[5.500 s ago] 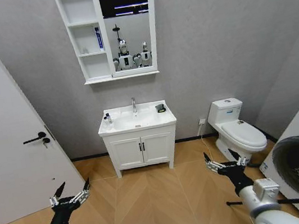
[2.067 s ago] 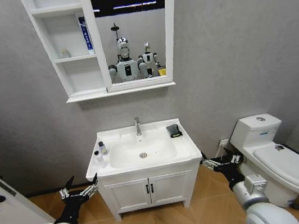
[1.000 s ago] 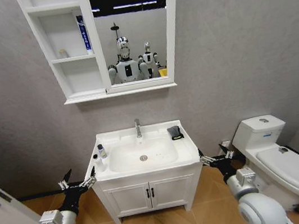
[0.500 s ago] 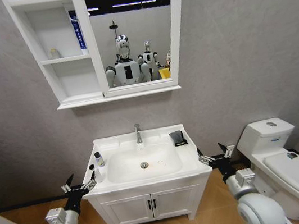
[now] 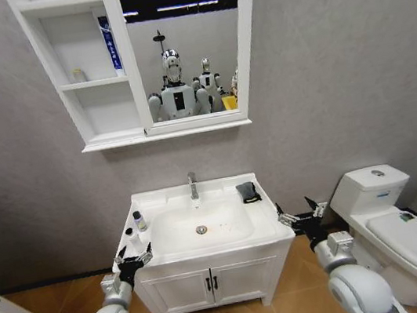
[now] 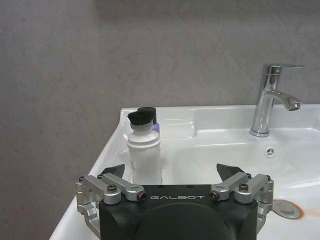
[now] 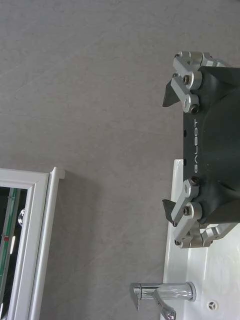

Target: Move facial cleanser and shampoo from washbasin to cabinet, then wipe washbasin with towel.

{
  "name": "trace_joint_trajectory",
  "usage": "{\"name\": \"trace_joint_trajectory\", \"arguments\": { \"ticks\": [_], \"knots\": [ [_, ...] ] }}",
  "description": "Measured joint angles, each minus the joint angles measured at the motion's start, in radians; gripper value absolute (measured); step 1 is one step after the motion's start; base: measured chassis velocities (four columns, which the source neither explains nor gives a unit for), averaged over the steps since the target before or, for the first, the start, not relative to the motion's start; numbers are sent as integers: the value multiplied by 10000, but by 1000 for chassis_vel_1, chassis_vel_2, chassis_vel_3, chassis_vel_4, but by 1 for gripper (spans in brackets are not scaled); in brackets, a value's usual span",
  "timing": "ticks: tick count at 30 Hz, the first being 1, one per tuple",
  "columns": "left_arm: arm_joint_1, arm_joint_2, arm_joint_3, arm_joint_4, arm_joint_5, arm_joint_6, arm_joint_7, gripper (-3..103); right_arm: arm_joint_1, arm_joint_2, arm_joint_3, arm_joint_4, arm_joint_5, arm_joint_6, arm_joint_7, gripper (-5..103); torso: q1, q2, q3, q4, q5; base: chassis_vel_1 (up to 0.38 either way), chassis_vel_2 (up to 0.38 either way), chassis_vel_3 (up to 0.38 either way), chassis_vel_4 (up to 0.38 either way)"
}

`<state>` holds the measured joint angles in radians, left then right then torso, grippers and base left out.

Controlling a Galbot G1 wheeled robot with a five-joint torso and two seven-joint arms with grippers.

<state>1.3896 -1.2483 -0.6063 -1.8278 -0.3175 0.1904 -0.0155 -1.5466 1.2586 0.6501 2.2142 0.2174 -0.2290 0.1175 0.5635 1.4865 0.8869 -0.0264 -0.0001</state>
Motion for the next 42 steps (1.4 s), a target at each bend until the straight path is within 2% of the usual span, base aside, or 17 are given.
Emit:
{"name": "trace_joint_trajectory", "arguments": {
  "ticks": [8, 16, 17, 19, 21, 22, 23, 24, 26, 27, 29, 30, 33, 34, 36, 40, 42],
  "knots": [
    [-880, -19, 166, 783, -7, 4, -576, 100, -5, -6, 45, -115, 2, 195, -85, 100, 0, 0, 0, 0, 1, 0, 0, 0, 0],
    [-1632, -224, 132, 1615, -120, -420, -592, 100, -1, 37, 8, -137, -2, 220, -64, 100, 1, 0, 1, -1, 1, 0, 0, 0, 0],
    [-1672, -245, 128, 1645, -139, -437, -610, 103, -17, 24, 14, -126, -2, 220, -53, 100, 1, -1, 1, 0, 1, 0, 0, 0, 0],
    [-1695, -266, 116, 1669, -162, -466, -643, 100, -35, 15, 22, -102, -1, 220, -31, 100, 1, -1, 0, -1, 1, 0, 0, 0, 0],
    [-1694, -283, 52, 1715, -177, -537, -663, 89, -71, 5, 29, -48, 7, 216, 51, 100, 1, 0, 1, -1, 0, 0, 0, 0, 0],
    [-1694, -283, 52, 1715, -177, -537, -663, 89, -71, 5, 29, -48, 7, 216, 51, 100, 1, 0, 1, -1, 0, 0, 0, 0, 0],
    [-1668, -282, 14, 1716, -183, -539, -663, 84, -69, 6, 22, -37, 12, 209, 69, 100, 0, 0, 0, -1, 1, 0, 0, 0, 0],
    [-1668, -282, 14, 1716, -183, -539, -663, 84, -69, 6, 22, -37, 12, 209, 69, 100, 0, 0, 0, -1, 1, 0, 0, 0, 0],
    [-1525, -264, -85, 1667, -199, -539, -661, 74, -46, 36, -32, -34, 5, 187, 80, 100, 1, -1, 0, 0, 0, 0, 0, 0, 0],
    [-1525, -264, -85, 1667, -199, -539, -661, 74, -46, 36, -32, -34, 5, 187, 80, 100, 1, -1, 0, 0, 0, 0, 0, 0, 0],
    [-1413, -256, -160, 1611, -201, -539, -633, 62, -30, 60, -70, -35, -12, 174, 81, 100, 0, 0, 0, 0, 1, 0, 0, 0, 0],
    [-1413, -256, -160, 1611, -201, -539, -633, 62, -30, 60, -70, -35, -12, 174, 81, 100, 0, 0, 0, 0, 1, 0, 0, 0, 0],
    [-1301, -253, -218, 1535, -201, -539, -584, 46, -4, 71, -86, -40, -24, 169, 79, 100, 0, 0, 0, 1, 0, 0, 0, 0, 0],
    [-1301, -253, -218, 1535, -201, -539, -584, 46, -4, 71, -86, -40, -24, 169, 79, 100, 0, 0, 0, 1, 0, 0, 0, 0, 0],
    [-1233, -165, -217, 1076, -193, -505, -634, 36, -35, 73, -81, -40, -38, 168, 77, 100, 1, -1, 1, 0, -3, 0, 0, 0, 0],
    [-1142, 59, -144, 209, -291, -276, -979, 34, -80, 77, -70, -39, -58, 169, 72, 100, 0, -1, 0, 1, 1, 0, 0, 0, 0],
    [-1120, 472, 7, -795, -679, 56, -1640, 34, -110, 109, -76, -39, -116, 184, 61, 100, 0, 0, -1, 0, 1, 0, 0, 0, 0]
  ]
}}
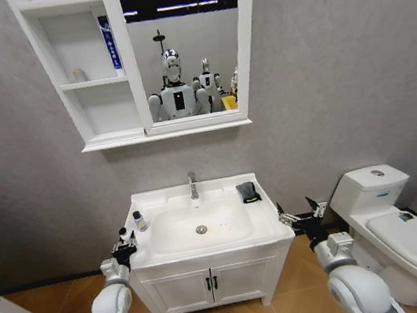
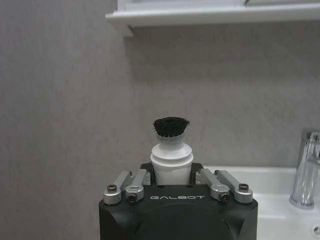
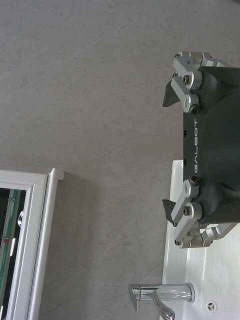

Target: Move facial cleanser and shampoo from washbasin to cabinet, then wipe washbasin with towel.

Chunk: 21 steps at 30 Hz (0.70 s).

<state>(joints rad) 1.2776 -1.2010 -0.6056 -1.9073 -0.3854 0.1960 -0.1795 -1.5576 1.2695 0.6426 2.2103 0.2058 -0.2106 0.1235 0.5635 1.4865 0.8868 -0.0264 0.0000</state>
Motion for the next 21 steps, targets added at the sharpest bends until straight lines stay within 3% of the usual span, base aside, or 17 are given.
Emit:
{"name": "trace_joint_trajectory", "arguments": {
  "ticks": [2, 5, 6, 9, 10, 12, 13, 14, 15, 17, 18, 21],
  "knots": [
    [-33, 264, 51, -441, -282, 217, -318, 34, -2, 15, -26, -5, -39, 12, -10, 100, 0, 0, 0, 0, -1, 0, 0, 0, 0],
    [-359, 1064, 1, -1346, -1173, 1033, -970, 34, 6, 37, -113, -34, -126, 21, -32, 100, 0, 0, 0, 1, -5, 0, 0, 0, 0],
    [-359, 1064, 1, -1346, -1173, 1033, -970, 34, 6, 37, -113, -34, -126, 21, -32, 100, 0, 0, 0, 1, -5, 0, 0, 0, 0],
    [-1480, 2647, -320, -2058, -3328, 2818, -1815, 34, 9, 56, -209, -46, -235, 25, -63, 100, 0, 0, 0, 2, -5, 0, 0, 0, 0],
    [-1480, 2647, -320, -2058, -3328, 2818, -1815, 34, 9, 56, -209, -46, -235, 25, -63, 100, 0, 0, 0, 2, -5, 0, 0, 0, 0],
    [-2354, 3614, -326, -2084, -4467, 3709, -2247, 34, 9, 63, -258, -66, -287, 28, -70, 100, 0, 0, 0, 1, -5, 0, 0, 0, 0],
    [-2354, 3614, -326, -2084, -4467, 3709, -2247, 34, 9, 63, -258, -66, -287, 28, -70, 100, 0, 0, 0, 1, -5, 0, 0, 0, 0],
    [-3116, 4282, -189, -1965, -5174, 4237, -2431, 34, 11, 92, -320, -101, -359, 51, -71, 100, 0, 0, 1, 2, 1, 0, 0, 0, 0],
    [-3116, 4282, -189, -1965, -5174, 4237, -2431, 34, 11, 92, -320, -101, -359, 51, -71, 100, 0, 0, 1, 2, 1, 0, 0, 0, 0],
    [-4982, 5125, 681, -1350, -5949, 4622, -2594, 34, -7, 184, -471, -151, -505, 100, -69, 100, 1, 0, 1, 1, -1, 0, 0, 0, 0],
    [-4982, 5125, 681, -1350, -5949, 4622, -2594, 34, -7, 184, -471, -151, -505, 100, -69, 100, 1, 0, 1, 1, -1, 0, 0, 0, 0],
    [-7712, 5390, 2280, -261, -6432, 4759, -2649, 34, -3, 232, -555, -189, -629, 113, -64, 100, 0, -1, 1, 2, -2, 0, 0, 0, 0]
  ]
}}
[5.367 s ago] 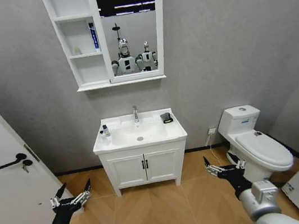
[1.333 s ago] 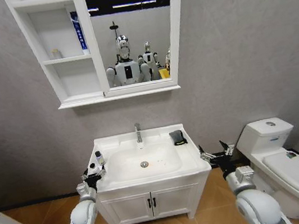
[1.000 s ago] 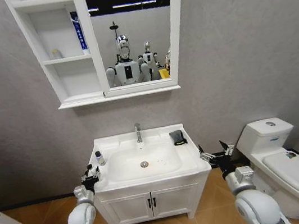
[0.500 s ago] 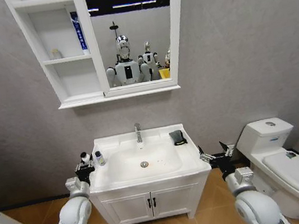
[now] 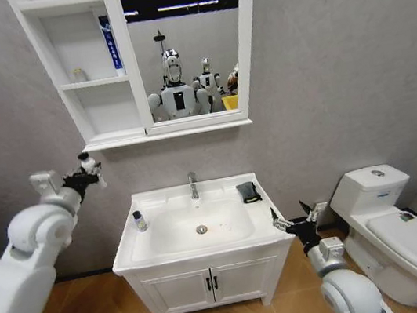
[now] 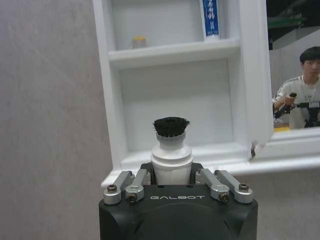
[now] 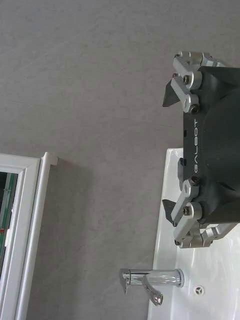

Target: Move facial cleanser and shampoo from washbasin to cabinet, then wipe washbasin with towel.

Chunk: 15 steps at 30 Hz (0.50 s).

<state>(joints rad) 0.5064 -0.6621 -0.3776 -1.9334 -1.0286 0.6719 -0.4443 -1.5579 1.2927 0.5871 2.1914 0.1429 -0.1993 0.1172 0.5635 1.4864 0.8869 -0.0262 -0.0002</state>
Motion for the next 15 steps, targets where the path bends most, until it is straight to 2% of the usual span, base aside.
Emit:
{"name": "trace_joint_trajectory", "arguments": {
  "ticks": [1, 2, 4, 5, 7, 8, 10, 12, 13, 14, 15],
  "knots": [
    [0, 0, 0, 0, 0, 0, 0, 34, 0, 0, 0, 0, 0, 0, 0, 100, 0, 0, 0, 0, 0, 0, 0, 0, 0],
    [-550, -25, 342, 281, -19, 6, 26, 34, 10, 0, 2, -6, -11, 2, 3, 100, 0, 0, 0, -1, 1, 0, 0, 0, 0],
    [-2406, -340, 1606, 1578, 35, -11, 168, 34, 34, -1, 20, -15, -12, 3, 7, 100, 0, 0, 0, -2, 4, 0, 0, 0, 0],
    [-2406, -340, 1606, 1578, 35, -11, 168, 34, 34, -1, 20, -15, -12, 3, 7, 100, 0, 0, 0, -2, 4, 0, 0, 0, 0],
    [-3963, -940, 2678, 3011, 111, -63, 308, 34, 46, 9, 76, -45, -2, 8, 18, 100, 2, -1, 2, -2, -2, 0, 0, 0, 0],
    [-3963, -940, 2678, 3011, 111, -63, 308, 34, 46, 9, 76, -45, -2, 8, 18, 100, 2, -1, 2, -2, -2, 0, 0, 0, 0],
    [-5164, -1597, 3263, 4122, 462, -153, 691, 33, 6, 43, 137, -56, 7, 45, 26, 100, 3, -1, 2, -4, 5, 0, 0, 0, 0],
    [-5328, -1705, 3336, 4305, 565, -180, 756, 33, 1, 44, 144, -57, 8, 49, 27, 100, 2, -1, 2, -4, 5, 0, 0, 0, 0],
    [-5900, -2095, 3584, 5069, 1074, -331, 1169, 33, -33, 49, 183, -62, 18, 76, 29, 100, 1, 0, 1, -6, 4, 0, 0, 0, 0],
    [-5900, -2095, 3584, 5069, 1074, -331, 1169, 33, -33, 49, 183, -62, 18, 76, 29, 100, 1, 0, 1, -6, 4, 0, 0, 0, 0],
    [-6265, -2371, 3739, 5711, 1471, -428, 1425, 33, -61, 63, 209, -67, 19, 103, 34, 100, 1, 0, 0, -5, 5, 0, 0, 0, 0]
  ]
}}
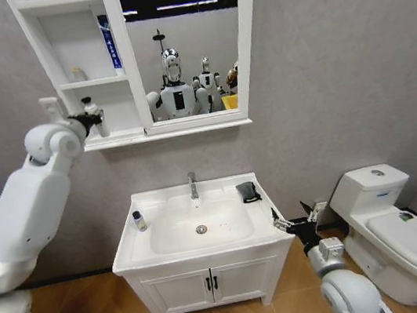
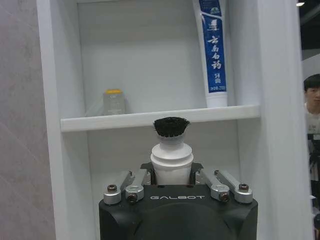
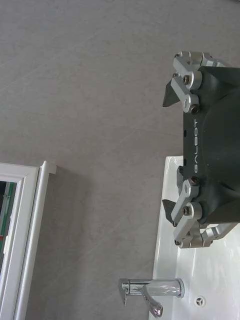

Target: Move facial cleanser and shampoo from washbasin to cabinet, then wipe washbasin with towel.

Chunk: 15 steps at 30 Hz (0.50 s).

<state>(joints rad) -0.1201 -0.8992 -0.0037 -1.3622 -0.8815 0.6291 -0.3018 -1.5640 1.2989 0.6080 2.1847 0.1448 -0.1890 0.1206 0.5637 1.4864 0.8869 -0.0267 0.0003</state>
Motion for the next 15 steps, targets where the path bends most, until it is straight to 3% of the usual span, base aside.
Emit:
{"name": "trace_joint_trajectory", "arguments": {
  "ticks": [2, 15],
  "knots": [
    [-453, -433, 158, 1048, 545, -138, 398, 33, -82, 52, 37, -1, 13, 46, 10, 100, 0, -1, 1, 1, -2, 0, 0, 0, 0],
    [-652, -989, 129, 2461, 1119, 26, 625, 33, -246, -3, 287, 68, 205, 161, 13, 100, -2, 0, -1, 4, -3, 0, 0, 0, 0]
  ]
}}
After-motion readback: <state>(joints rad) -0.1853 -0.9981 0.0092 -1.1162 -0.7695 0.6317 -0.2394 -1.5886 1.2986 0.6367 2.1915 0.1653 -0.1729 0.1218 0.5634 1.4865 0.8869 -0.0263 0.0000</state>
